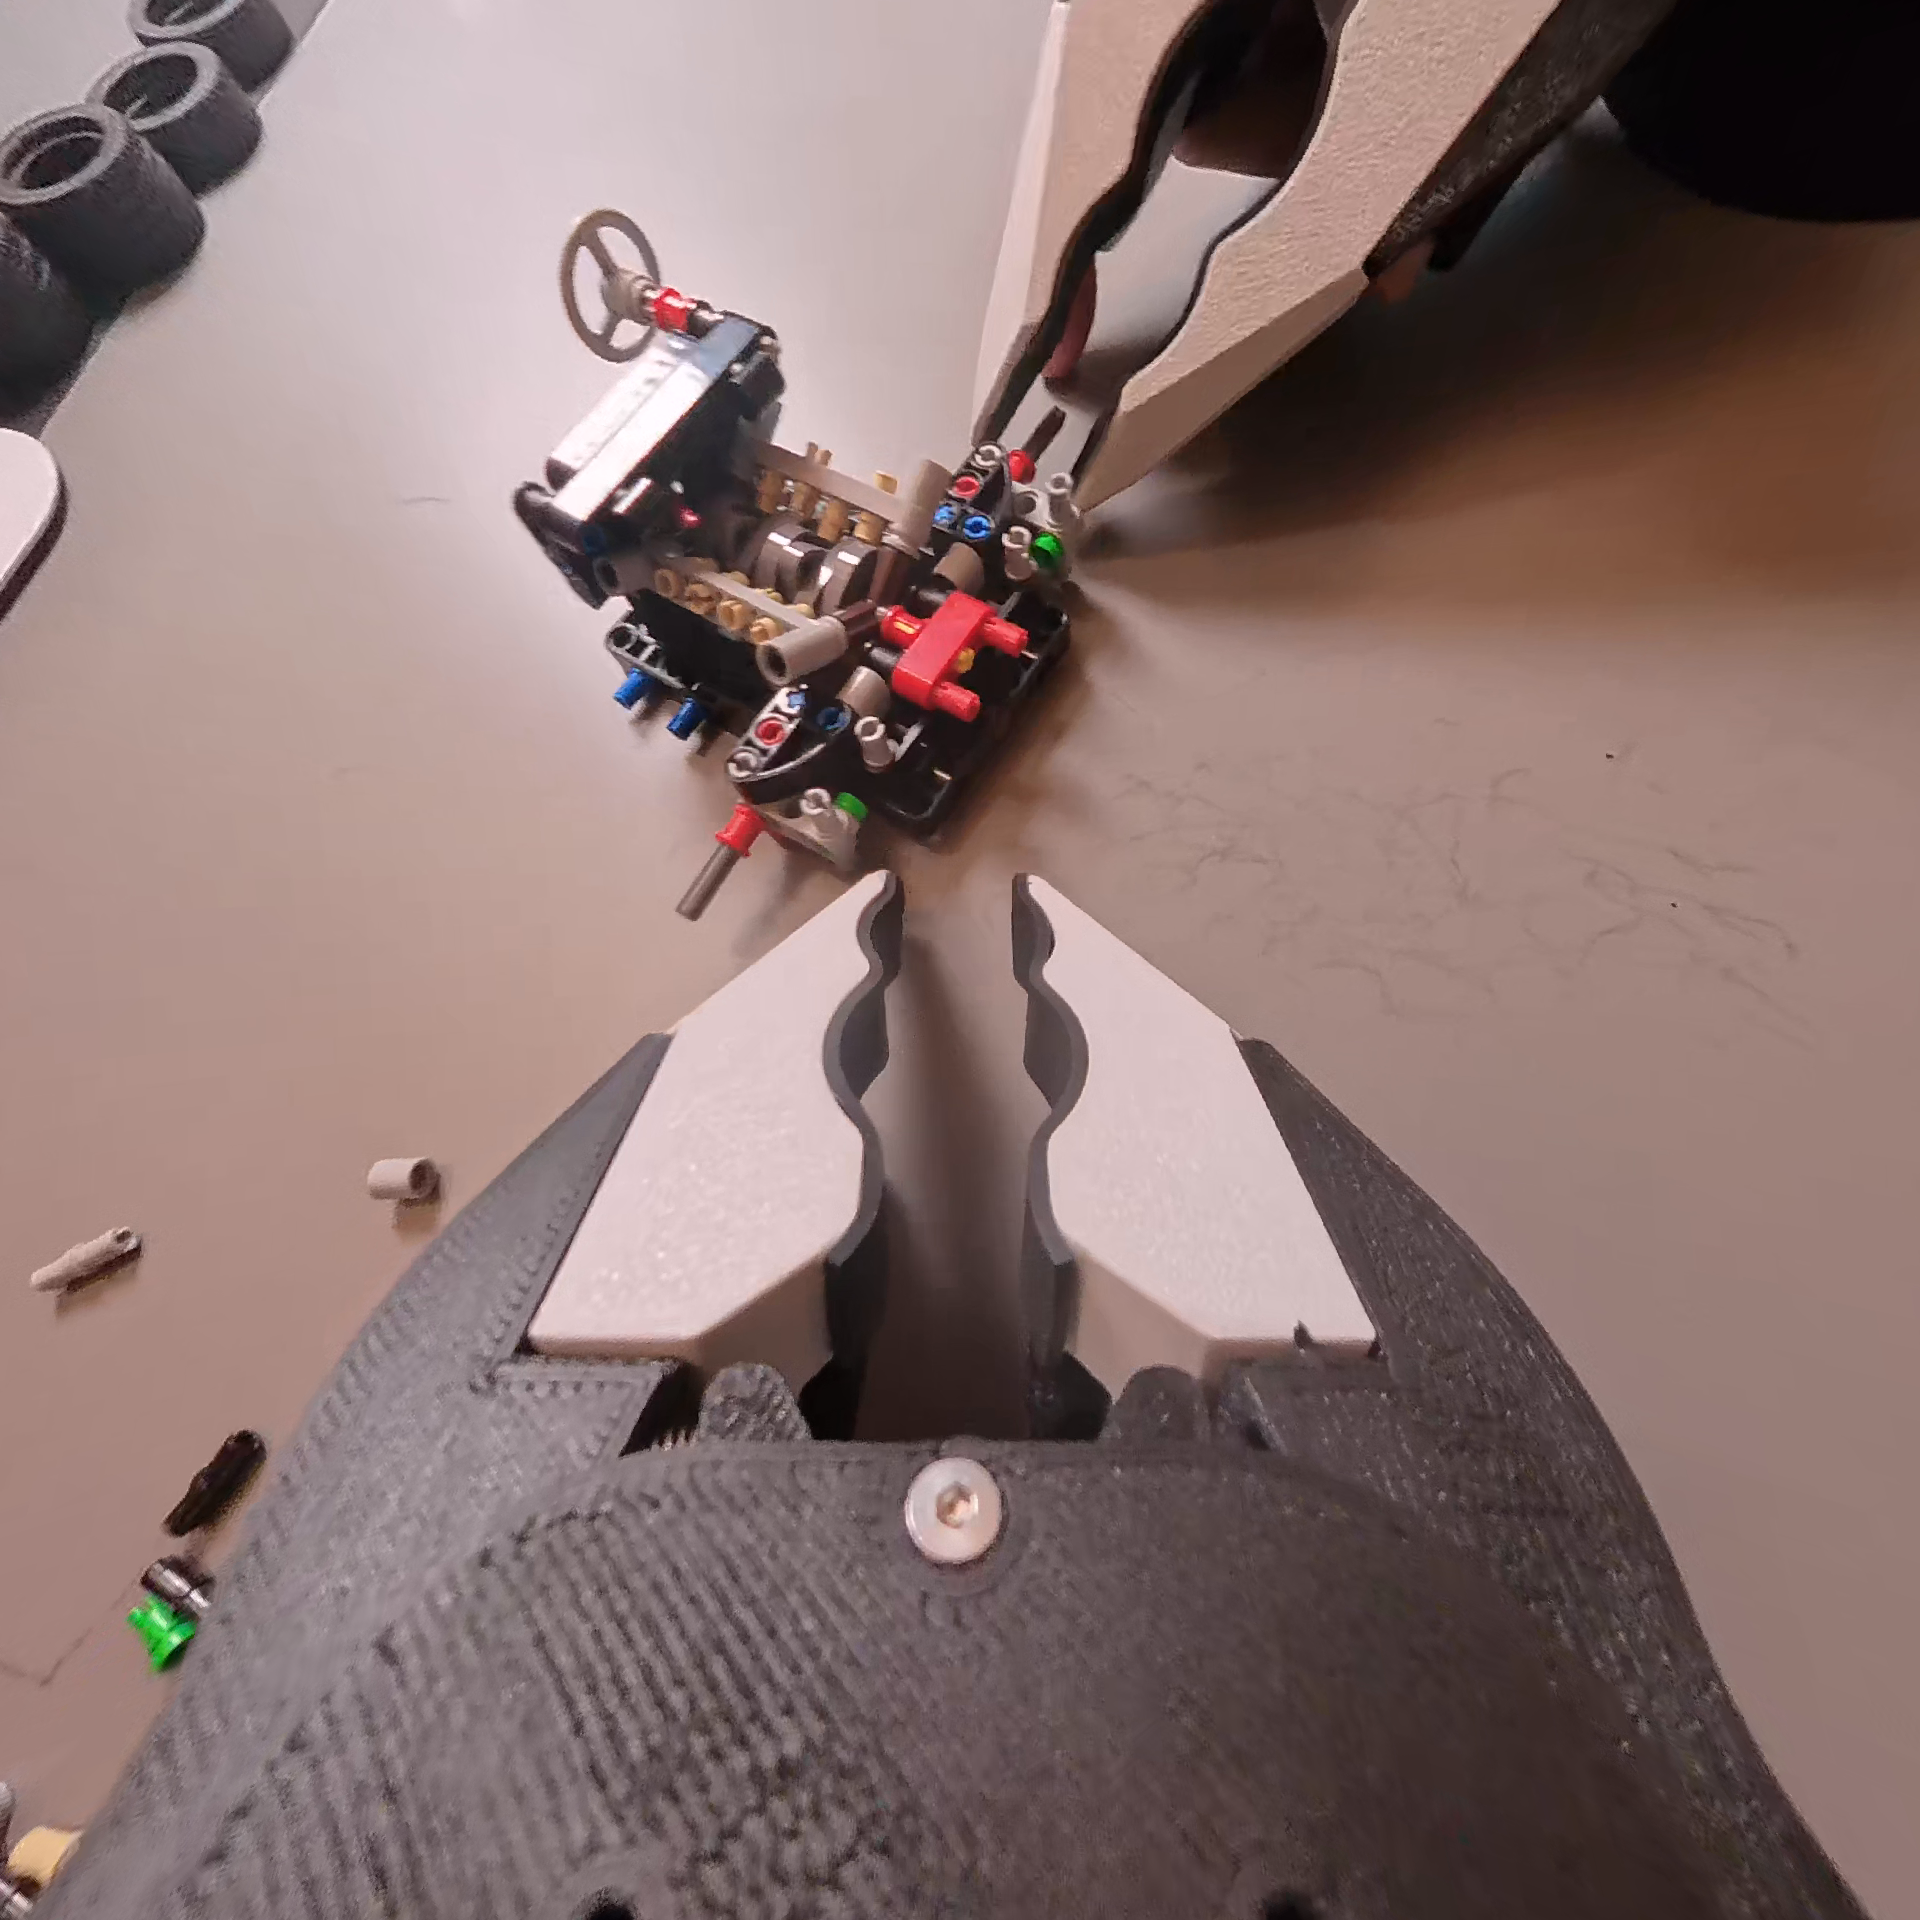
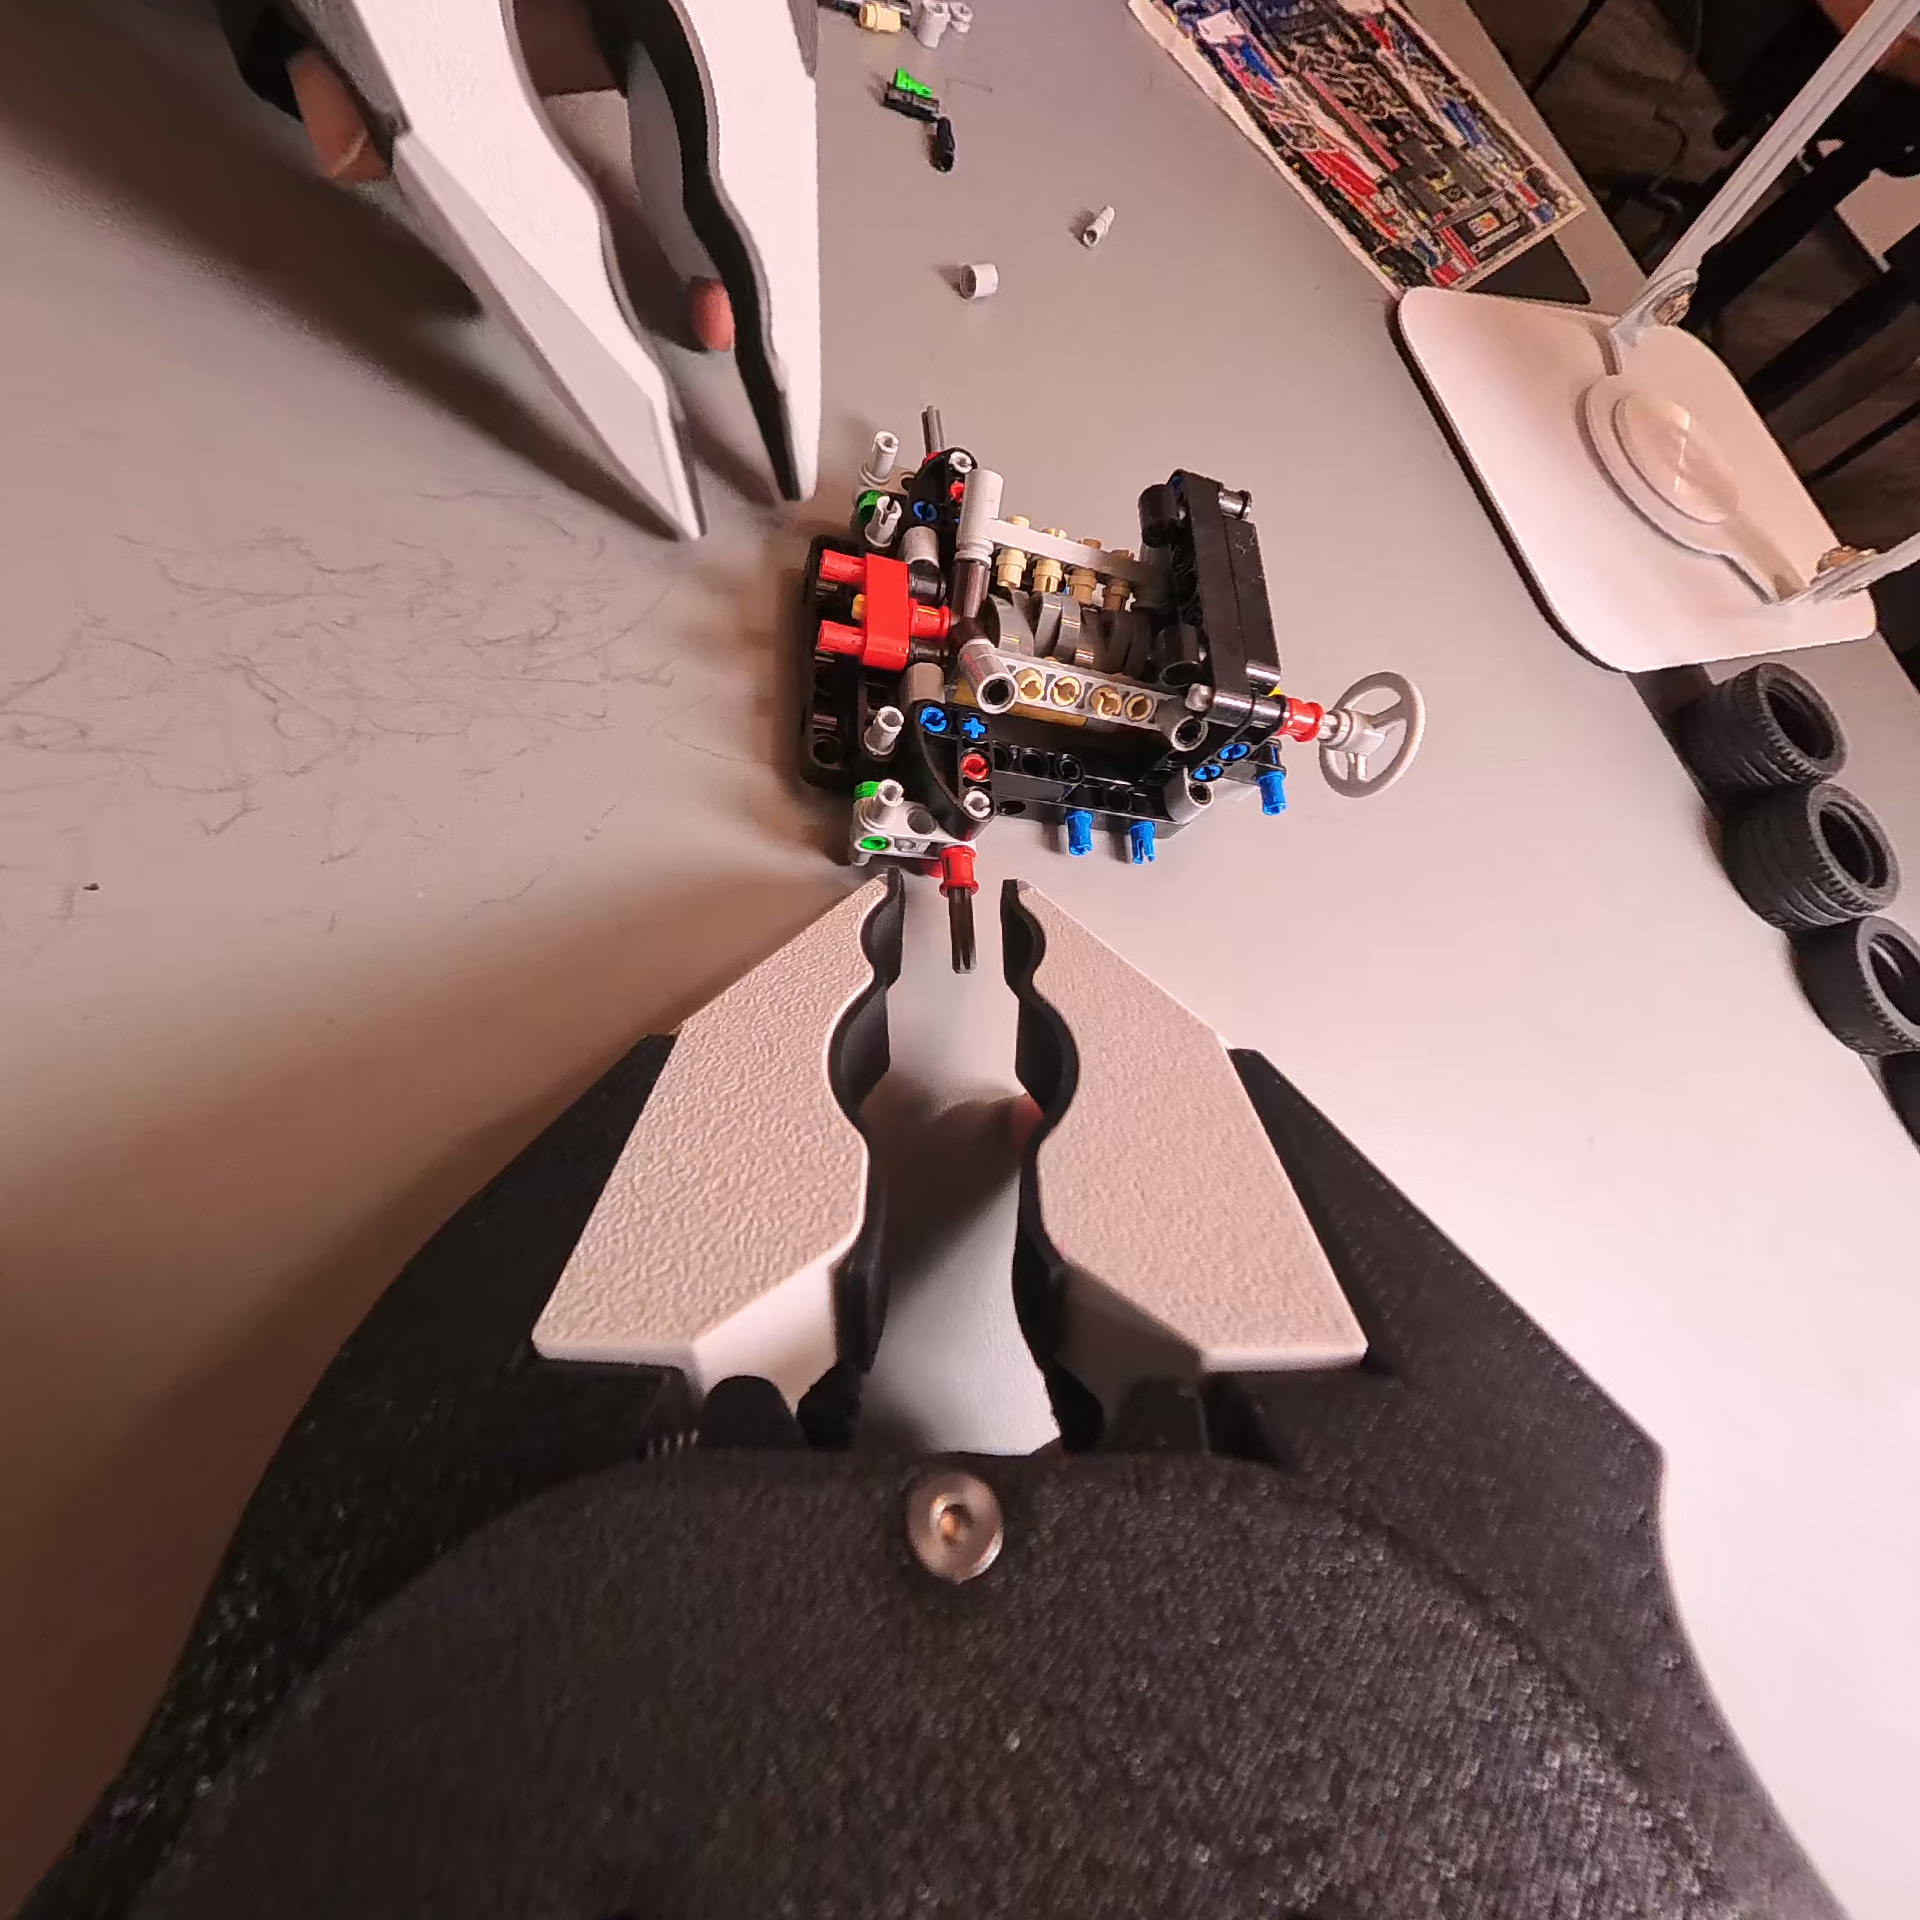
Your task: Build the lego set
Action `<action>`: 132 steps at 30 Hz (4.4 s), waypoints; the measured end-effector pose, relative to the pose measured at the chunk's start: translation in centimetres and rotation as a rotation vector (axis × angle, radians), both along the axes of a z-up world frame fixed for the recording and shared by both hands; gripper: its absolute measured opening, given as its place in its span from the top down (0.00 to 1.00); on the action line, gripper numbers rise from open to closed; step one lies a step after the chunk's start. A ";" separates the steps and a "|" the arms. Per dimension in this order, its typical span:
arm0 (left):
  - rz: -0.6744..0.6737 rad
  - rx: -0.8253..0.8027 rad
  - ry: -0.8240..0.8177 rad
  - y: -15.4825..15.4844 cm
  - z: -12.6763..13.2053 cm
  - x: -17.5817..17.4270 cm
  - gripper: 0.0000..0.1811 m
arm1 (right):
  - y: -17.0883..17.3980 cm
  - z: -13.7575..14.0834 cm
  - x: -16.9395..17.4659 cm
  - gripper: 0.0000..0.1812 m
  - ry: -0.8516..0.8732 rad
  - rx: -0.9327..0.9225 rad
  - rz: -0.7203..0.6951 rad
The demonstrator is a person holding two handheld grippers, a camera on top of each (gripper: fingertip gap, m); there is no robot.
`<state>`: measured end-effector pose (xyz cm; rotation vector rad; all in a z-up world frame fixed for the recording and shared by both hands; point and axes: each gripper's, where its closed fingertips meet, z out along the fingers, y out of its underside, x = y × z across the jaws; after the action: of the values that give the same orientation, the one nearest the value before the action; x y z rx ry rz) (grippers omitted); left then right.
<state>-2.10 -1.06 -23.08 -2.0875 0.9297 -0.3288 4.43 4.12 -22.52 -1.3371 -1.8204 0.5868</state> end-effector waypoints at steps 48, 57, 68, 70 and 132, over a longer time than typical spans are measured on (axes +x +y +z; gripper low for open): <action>0.121 -0.080 -0.079 1.0 -0.1 1.1 0.88 | 0.6 -0.5 0.4 0.97 -0.117 -0.050 -0.246; 0.108 -0.087 -0.086 0.7 0.1 1.0 0.88 | 0.7 -0.5 0.4 0.97 -0.115 -0.050 -0.278; 0.130 -0.023 -0.010 1.5 0.3 -1.3 0.88 | 0.8 -0.4 0.5 0.97 -0.105 -0.024 -0.219; 0.129 -0.013 -0.014 1.7 0.5 -1.7 0.88 | 0.9 -0.4 0.5 0.97 -0.104 -0.015 -0.209; -0.318 0.010 0.007 0.7 0.1 -0.7 0.98 | 0.1 -0.7 1.0 0.97 -0.156 0.015 0.342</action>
<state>-2.81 -0.33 -23.02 -1.9305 1.2667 -0.4799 5.47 4.26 -23.25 -1.0929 -2.1989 0.6588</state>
